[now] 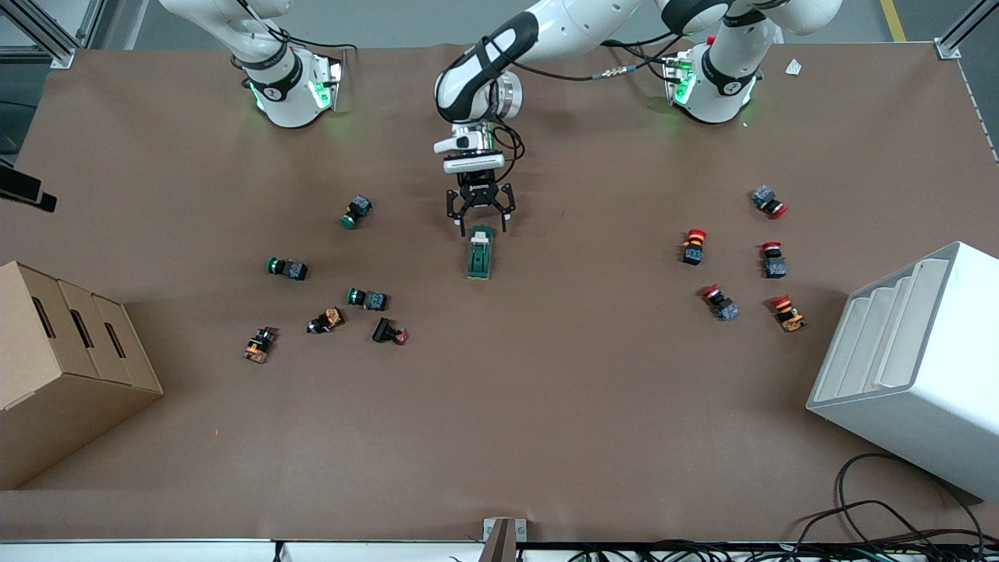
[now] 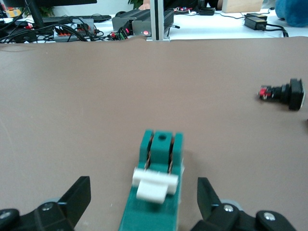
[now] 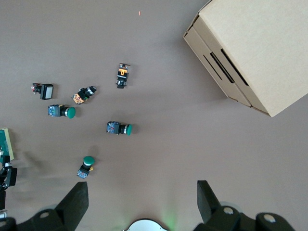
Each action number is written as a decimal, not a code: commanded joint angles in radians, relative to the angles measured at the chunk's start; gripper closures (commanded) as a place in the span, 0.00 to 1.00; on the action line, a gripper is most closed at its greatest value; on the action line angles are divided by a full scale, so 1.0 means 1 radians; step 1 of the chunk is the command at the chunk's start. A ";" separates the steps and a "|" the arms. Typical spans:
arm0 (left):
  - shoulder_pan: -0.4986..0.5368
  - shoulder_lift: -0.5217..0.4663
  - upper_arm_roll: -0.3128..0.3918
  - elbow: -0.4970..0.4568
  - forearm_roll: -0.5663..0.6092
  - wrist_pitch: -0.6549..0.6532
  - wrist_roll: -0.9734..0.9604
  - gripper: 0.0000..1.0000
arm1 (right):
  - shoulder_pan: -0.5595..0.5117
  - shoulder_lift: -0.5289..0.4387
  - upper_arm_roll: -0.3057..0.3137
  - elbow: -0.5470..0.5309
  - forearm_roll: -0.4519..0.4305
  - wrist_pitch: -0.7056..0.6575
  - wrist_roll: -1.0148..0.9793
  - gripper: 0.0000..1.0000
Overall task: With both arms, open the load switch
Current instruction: 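Open and lift the left gripper off the switch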
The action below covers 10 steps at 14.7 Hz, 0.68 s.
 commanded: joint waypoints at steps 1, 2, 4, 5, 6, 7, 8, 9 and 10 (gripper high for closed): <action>0.094 -0.065 -0.094 0.055 -0.140 0.018 0.171 0.03 | 0.006 -0.082 0.009 -0.090 -0.015 0.019 -0.003 0.00; 0.134 -0.105 -0.120 0.069 -0.212 0.018 0.257 0.04 | 0.014 -0.096 0.009 -0.104 -0.017 0.021 -0.003 0.00; 0.203 -0.183 -0.158 0.084 -0.337 0.020 0.403 0.04 | 0.035 -0.132 0.007 -0.141 -0.037 0.030 -0.003 0.00; 0.244 -0.224 -0.180 0.097 -0.419 0.020 0.484 0.04 | 0.037 -0.154 0.009 -0.164 -0.047 0.038 -0.003 0.00; 0.287 -0.264 -0.198 0.112 -0.490 0.020 0.561 0.03 | 0.035 -0.174 0.009 -0.181 -0.047 0.047 -0.003 0.00; 0.332 -0.305 -0.212 0.121 -0.567 0.020 0.641 0.02 | 0.032 -0.192 0.009 -0.198 -0.047 0.055 -0.003 0.00; 0.378 -0.351 -0.220 0.126 -0.643 0.020 0.725 0.01 | 0.032 -0.203 0.009 -0.207 -0.047 0.059 -0.003 0.00; 0.424 -0.397 -0.224 0.144 -0.728 0.020 0.827 0.01 | 0.038 -0.208 0.009 -0.209 -0.049 0.059 -0.003 0.00; 0.464 -0.439 -0.223 0.155 -0.808 0.017 0.936 0.00 | 0.047 -0.211 0.009 -0.207 -0.060 0.059 -0.003 0.00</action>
